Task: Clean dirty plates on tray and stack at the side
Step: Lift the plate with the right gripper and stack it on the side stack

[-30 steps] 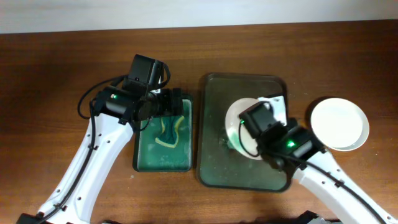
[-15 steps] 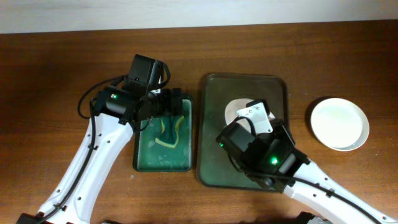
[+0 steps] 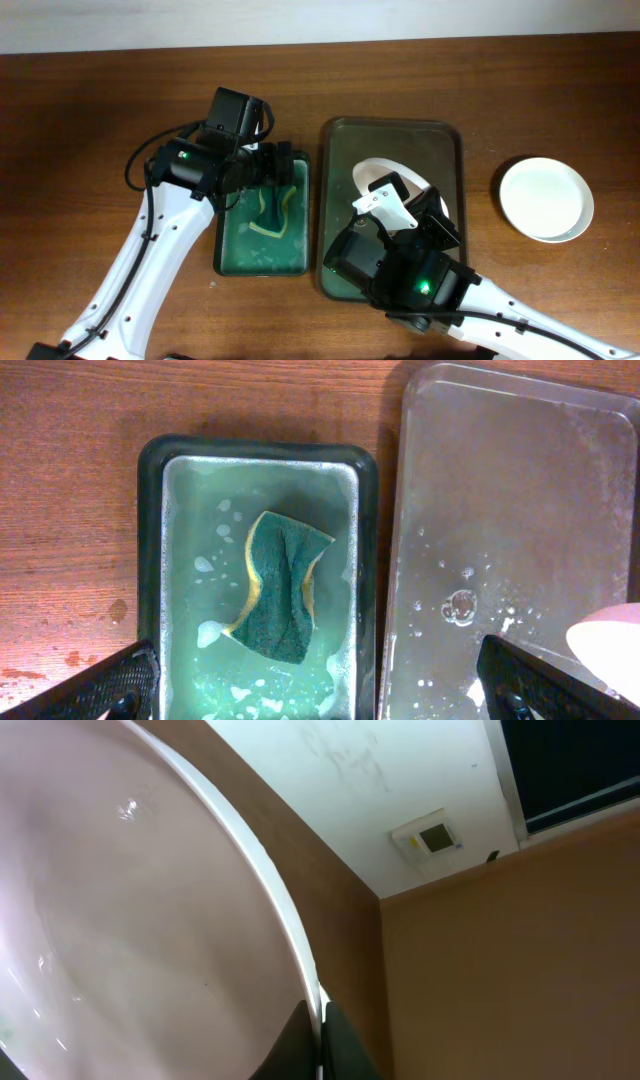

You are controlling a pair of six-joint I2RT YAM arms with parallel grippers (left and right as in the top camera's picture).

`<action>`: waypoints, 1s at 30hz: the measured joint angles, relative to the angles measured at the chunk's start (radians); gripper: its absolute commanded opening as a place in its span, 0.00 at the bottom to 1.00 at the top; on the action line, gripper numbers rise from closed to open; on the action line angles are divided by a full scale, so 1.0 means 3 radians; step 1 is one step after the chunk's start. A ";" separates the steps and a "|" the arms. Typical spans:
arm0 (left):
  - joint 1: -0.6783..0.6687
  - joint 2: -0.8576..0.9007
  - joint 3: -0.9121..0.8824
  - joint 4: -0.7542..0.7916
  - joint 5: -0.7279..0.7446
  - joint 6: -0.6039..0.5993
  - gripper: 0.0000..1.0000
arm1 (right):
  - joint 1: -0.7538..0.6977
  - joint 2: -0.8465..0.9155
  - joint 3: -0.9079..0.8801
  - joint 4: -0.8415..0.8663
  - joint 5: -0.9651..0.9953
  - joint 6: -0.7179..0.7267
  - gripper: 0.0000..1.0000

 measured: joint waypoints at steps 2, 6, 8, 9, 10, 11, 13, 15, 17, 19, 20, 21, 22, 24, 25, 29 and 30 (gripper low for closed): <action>0.0000 0.0000 0.0000 0.0000 0.0000 0.0000 0.99 | 0.0000 -0.0001 0.0000 0.0000 0.0004 -0.0004 0.04; 0.0000 0.0000 0.0000 0.0000 0.0000 0.0000 0.99 | 0.0000 -0.0001 0.0000 0.0000 0.0014 -0.0009 0.04; 0.0000 0.0000 0.0000 0.0000 0.0000 0.0000 1.00 | 0.0000 -0.0001 0.0000 0.0036 0.0019 -0.0009 0.04; 0.0000 0.0000 0.0000 0.0000 0.0000 0.0000 1.00 | 0.0000 -0.0001 0.0000 0.0075 0.0023 -0.0010 0.04; 0.0000 0.0000 0.0000 0.0000 0.0000 0.0000 1.00 | 0.0000 0.0000 0.0000 0.0098 0.0023 -0.0013 0.04; 0.0000 0.0000 0.0000 0.0000 0.0000 0.0000 0.99 | 0.0000 -0.0001 0.0000 0.0100 0.0023 -0.0010 0.04; 0.0000 0.0000 0.0000 0.0000 0.0000 0.0000 0.99 | 0.0000 -0.0001 0.0000 0.0102 0.0023 0.0074 0.04; 0.0000 0.0000 0.0000 0.0000 0.0000 0.0000 0.99 | -0.0006 -0.0001 0.0000 0.0102 0.0023 0.0195 0.04; 0.0000 0.0000 0.0000 0.0000 0.0000 0.0000 0.99 | -0.0100 0.0000 0.0000 0.0108 0.0023 0.0266 0.04; 0.0000 0.0000 0.0000 0.0000 0.0000 0.0000 0.99 | -0.0183 0.0000 0.0000 0.0109 0.0020 0.0295 0.04; 0.0000 0.0000 0.0000 0.0000 0.0000 0.0000 0.99 | -0.0202 0.0000 0.0000 0.0109 0.0015 0.0305 0.04; 0.0000 0.0000 0.0000 0.0000 0.0000 0.0000 0.99 | -0.0238 0.0000 0.0000 0.0111 -0.0031 0.0317 0.04; 0.0000 0.0000 0.0000 0.0000 0.0000 0.0000 0.99 | -0.0272 0.0000 0.0000 0.0127 -0.0084 0.0320 0.04; 0.0000 0.0000 0.0000 -0.0003 0.0000 0.0000 1.00 | -0.0556 0.0000 -0.0001 0.0271 -0.0487 0.0334 0.04; 0.0000 0.0000 0.0000 0.0001 -0.0001 0.0000 0.99 | -0.0749 -0.0001 -0.0001 0.0357 -0.0783 0.0333 0.04; 0.0000 0.0000 0.0000 0.0004 -0.0001 0.0000 0.99 | -0.2157 0.0015 -0.0003 0.0676 -0.2475 0.0122 0.04; 0.0000 0.0000 0.0000 0.0001 0.0000 0.0000 0.99 | -0.2552 0.0018 -0.0003 0.0702 -0.2986 0.0039 0.04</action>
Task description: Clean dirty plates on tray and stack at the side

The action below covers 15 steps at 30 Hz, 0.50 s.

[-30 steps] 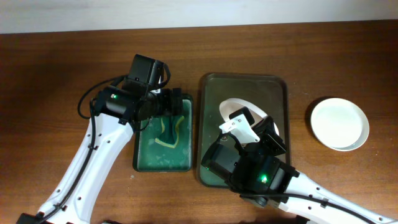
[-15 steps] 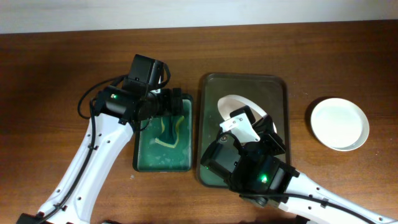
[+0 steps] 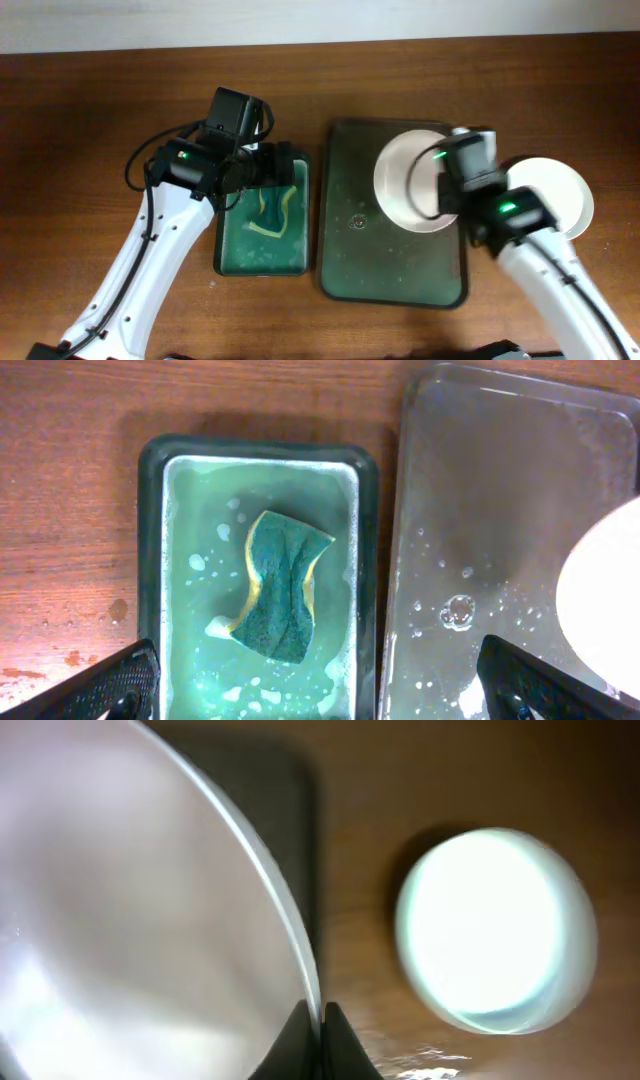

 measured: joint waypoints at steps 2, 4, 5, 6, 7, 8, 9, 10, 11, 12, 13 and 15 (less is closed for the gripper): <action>0.0000 0.0000 0.0000 0.0000 0.0000 0.0000 0.99 | -0.0935 0.0001 0.0000 0.0041 -0.0977 -0.0120 0.04; -0.0001 0.0000 0.0000 -0.0001 0.0000 0.0000 0.99 | -0.1820 0.0013 0.0001 0.0093 -0.1419 -0.0128 0.04; 0.0000 0.0000 0.0000 0.0000 -0.0001 0.0000 0.99 | -0.2163 0.0033 0.0001 0.0117 -0.1534 -0.0088 0.04; -0.0001 0.0000 0.0000 -0.0005 0.0001 0.0000 0.99 | -0.2590 0.0117 0.0001 0.0181 -0.1642 0.0025 0.04; 0.0000 0.0000 0.0000 0.0000 0.0000 0.0000 0.99 | -0.2847 0.0200 0.0001 0.0238 -0.1690 0.0102 0.04; 0.0000 0.0000 0.0000 0.0000 0.0000 0.0000 0.99 | -0.3072 0.0326 0.0001 0.0305 -0.1722 0.0175 0.04; 0.0000 0.0000 0.0000 -0.0001 0.0000 0.0000 0.99 | -0.3290 0.0478 0.0001 0.0362 -0.1733 0.0230 0.04; 0.0000 0.0000 0.0000 0.0000 -0.0001 0.0000 1.00 | -0.3433 0.0624 0.0001 0.0387 -0.1740 0.0276 0.07; 0.0000 0.0000 0.0000 -0.0001 0.0000 0.0000 0.99 | -0.3521 0.0763 0.0003 0.0417 -0.1751 0.0317 0.28; 0.0000 0.0000 0.0000 -0.0001 0.0000 0.0000 0.99 | -0.3619 0.1029 0.0001 0.0446 -0.1779 0.0399 0.41; 0.0000 0.0000 0.0000 -0.0001 0.0000 0.0000 0.99 | -0.3649 0.1180 0.0001 0.0437 -0.1811 0.0422 0.49; 0.0000 0.0000 0.0000 -0.0001 0.0000 0.0000 0.99 | -0.3624 0.1382 0.0000 0.0384 -0.1883 0.0409 0.51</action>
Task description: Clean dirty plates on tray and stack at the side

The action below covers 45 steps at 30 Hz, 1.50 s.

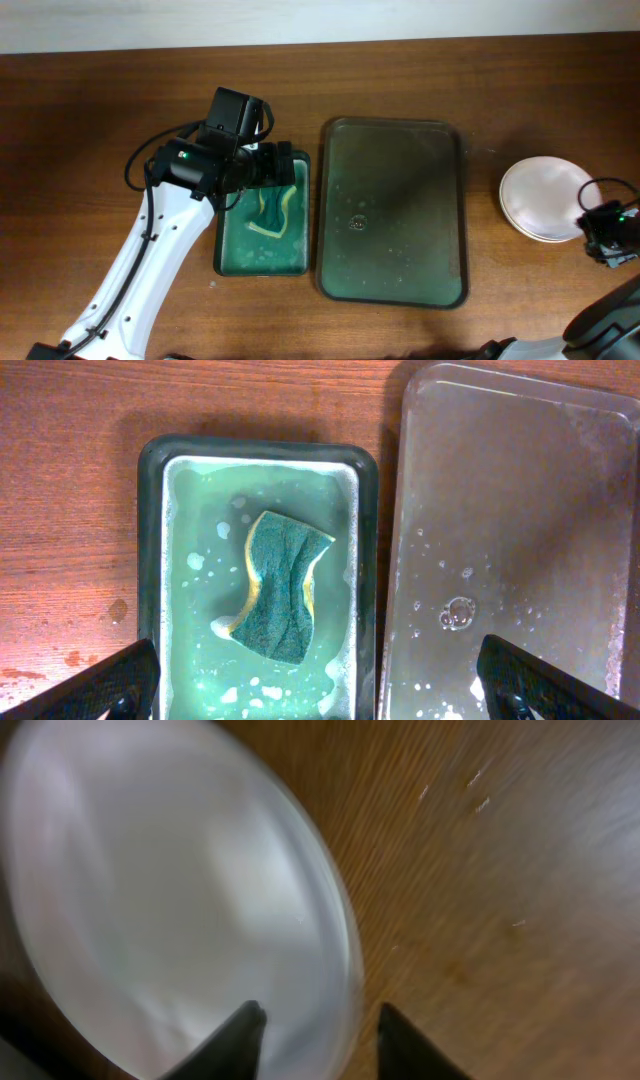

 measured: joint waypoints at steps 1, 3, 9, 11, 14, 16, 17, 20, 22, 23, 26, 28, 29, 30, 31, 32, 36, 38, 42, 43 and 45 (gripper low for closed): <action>0.0000 0.0000 0.0000 0.0000 0.0000 0.0000 0.99 | 0.0055 0.0011 -0.0005 -0.0027 -0.0029 -0.0032 0.51; 0.0000 0.0000 0.0000 0.0000 0.0000 0.0000 0.99 | 0.0223 -0.0060 -0.0005 -0.0052 -0.0092 -0.0057 0.52; 0.0000 0.0000 0.0000 0.0000 0.0000 0.0000 1.00 | 0.1242 -0.1466 0.0011 -0.0300 -0.0565 -0.0411 0.83; -0.0001 0.0000 0.0000 -0.0004 0.0001 0.0000 0.99 | 0.1829 -0.2084 0.0028 -0.0357 -0.0674 -0.0520 0.98; -0.0001 0.0000 0.0000 -0.0003 0.0003 0.0000 0.99 | 0.2632 -0.2677 0.0029 -0.0376 -0.0735 -0.0596 0.98; 0.0000 0.0000 0.0000 0.0000 0.0000 0.0000 1.00 | 0.2874 -0.2814 0.0029 -0.0387 -0.0738 -0.0622 0.98; -0.0001 0.0000 0.0000 0.0000 0.0000 0.0000 1.00 | 0.3051 -0.2925 0.0031 -0.0437 -0.0750 -0.0632 0.98; 0.0000 0.0000 0.0000 0.0000 0.0000 0.0000 0.99 | 0.3128 -0.2945 0.0031 -0.0488 -0.0552 -0.0721 0.98; -0.0001 0.0000 0.0000 0.0000 0.0000 0.0000 0.99 | 0.3132 -0.2950 0.0031 -0.0481 -0.0263 -0.0740 0.98; 0.0000 0.0000 0.0000 0.0000 0.0000 0.0000 0.99 | 0.3132 -0.2969 0.0031 -0.0476 -0.0104 -0.0745 0.99; -0.0001 0.0000 0.0000 -0.0001 0.0000 0.0000 0.99 | 0.3136 -0.3321 -0.0215 -0.0161 0.0518 -0.0758 0.98; 0.0000 0.0000 0.0000 0.0000 0.0000 0.0000 0.99 | 0.3134 -0.3732 -0.0659 0.0139 0.0707 -0.0769 0.98; -0.0001 0.0000 0.0000 -0.0001 0.0000 0.0000 0.99 | 0.3134 -0.3930 -0.0960 0.0421 0.0758 -0.0774 0.98; 0.0000 0.0000 0.0000 -0.0001 0.0000 0.0000 0.99 | 0.3134 -0.4089 -0.1197 0.0554 0.0779 -0.0778 0.98; 0.0000 -0.0001 0.0000 -0.0008 0.0000 0.0000 0.99 | 0.3134 -0.4256 -0.1461 0.0795 0.0788 -0.0781 0.98; 0.0000 0.0000 0.0000 0.0001 0.0000 0.0000 0.99 | 0.3134 -0.4433 -0.1710 0.0991 0.0778 -0.0787 0.98; -0.0001 0.0000 0.0000 -0.0003 0.0001 0.0000 0.99 | 0.3134 -0.5121 -0.2516 0.1589 0.0763 -0.0790 0.98; 0.0000 0.0000 0.0000 -0.0001 0.0000 0.0000 0.99 | 0.3134 -0.5364 -0.2799 0.1738 0.0762 -0.0792 0.98; 0.0000 0.0000 0.0000 0.0000 0.0000 0.0000 0.99 | 0.3134 -0.5488 -0.3371 0.2350 0.0698 -0.0792 0.98; 0.0000 0.0000 0.0000 -0.0001 0.0000 0.0000 0.99 | 0.3134 -0.5491 -0.3464 0.2434 0.0688 -0.0790 0.98; 0.0000 0.0000 0.0000 0.0000 0.0000 0.0000 0.99 | 0.3134 -0.5489 -0.3518 0.2424 0.0687 -0.0790 0.98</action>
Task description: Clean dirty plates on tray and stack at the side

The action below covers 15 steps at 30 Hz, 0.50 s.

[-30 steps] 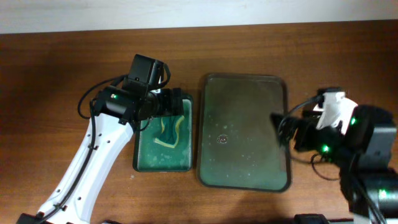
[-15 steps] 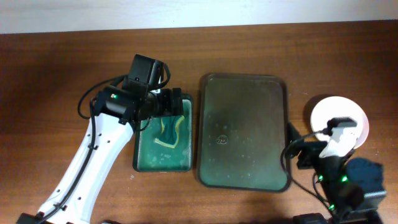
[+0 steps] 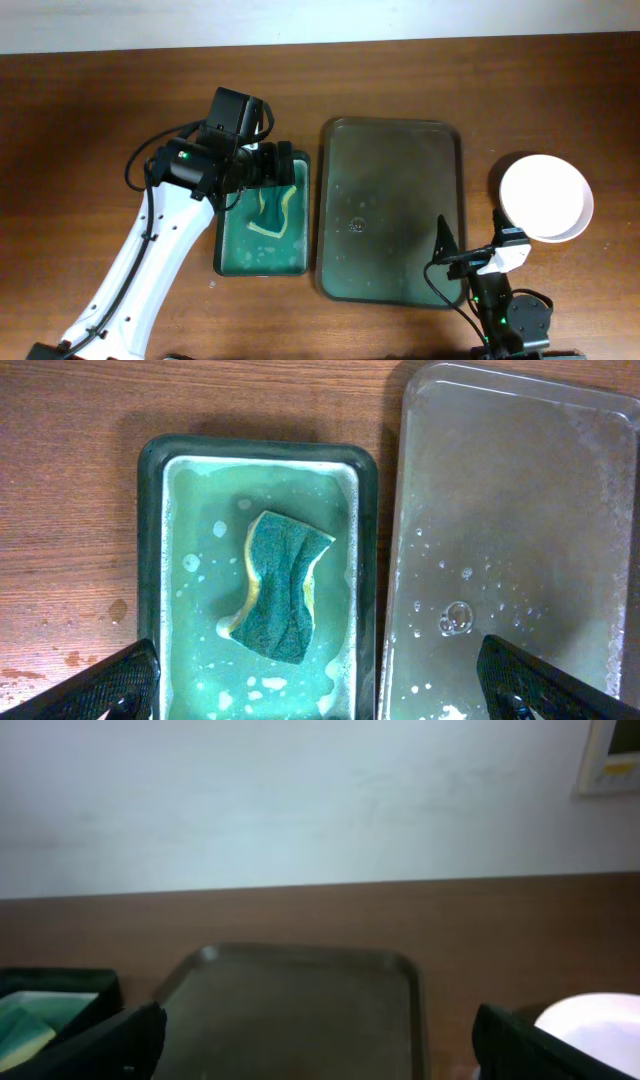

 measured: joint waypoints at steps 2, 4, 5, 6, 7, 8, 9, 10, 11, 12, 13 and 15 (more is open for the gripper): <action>0.0000 0.0000 0.0000 0.0000 0.0000 0.0000 1.00 | 0.0000 0.0000 0.0000 -0.0075 0.0000 -0.0001 0.98; 0.0000 0.0000 0.0000 -0.0001 0.0000 0.0000 0.99 | 0.0000 0.0003 -0.0001 -0.0189 0.0000 -0.0003 0.98; 0.0000 0.0000 0.0000 0.0000 0.0000 0.0000 0.99 | 0.0000 0.0003 -0.0001 -0.0191 0.0000 0.0001 0.98; 0.0000 0.0000 0.0000 0.0000 0.0000 0.0000 0.99 | 0.0000 0.0003 -0.0001 -0.0191 0.0000 0.0000 0.98; 0.0000 0.0000 0.0000 0.0000 0.0000 0.0000 0.99 | 0.0000 0.0003 -0.0001 -0.0191 0.0000 -0.0003 0.98; 0.0000 0.0000 0.0000 0.0000 0.0000 0.0000 1.00 | 0.0000 0.0003 -0.0001 -0.0191 0.0000 -0.0001 0.98; 0.0000 0.0000 0.0000 0.0000 0.0000 0.0000 0.99 | 0.0000 0.0003 0.0000 -0.0191 0.0000 -0.0001 0.98; 0.0000 0.0000 0.0000 0.0000 0.0000 0.0000 0.99 | 0.0000 0.0003 -0.0001 -0.0191 0.0000 -0.0003 0.98; 0.0000 0.0000 0.0000 0.0000 0.0000 0.0000 0.99 | 0.0000 0.0003 -0.0001 -0.0191 0.0000 -0.0003 0.98; 0.0000 0.0000 0.0000 0.0000 0.0000 0.0000 0.99 | 0.0000 0.0003 -0.0001 -0.0191 0.0000 0.0000 0.98; 0.0000 0.0000 0.0000 0.0000 0.0000 0.0000 0.99 | 0.0000 0.0003 -0.0001 -0.0191 0.0000 0.0000 0.98; -0.0001 -0.0008 -0.0001 0.0000 -0.0064 0.0000 1.00 | 0.0000 0.0003 -0.0001 -0.0191 0.0000 -0.0003 0.98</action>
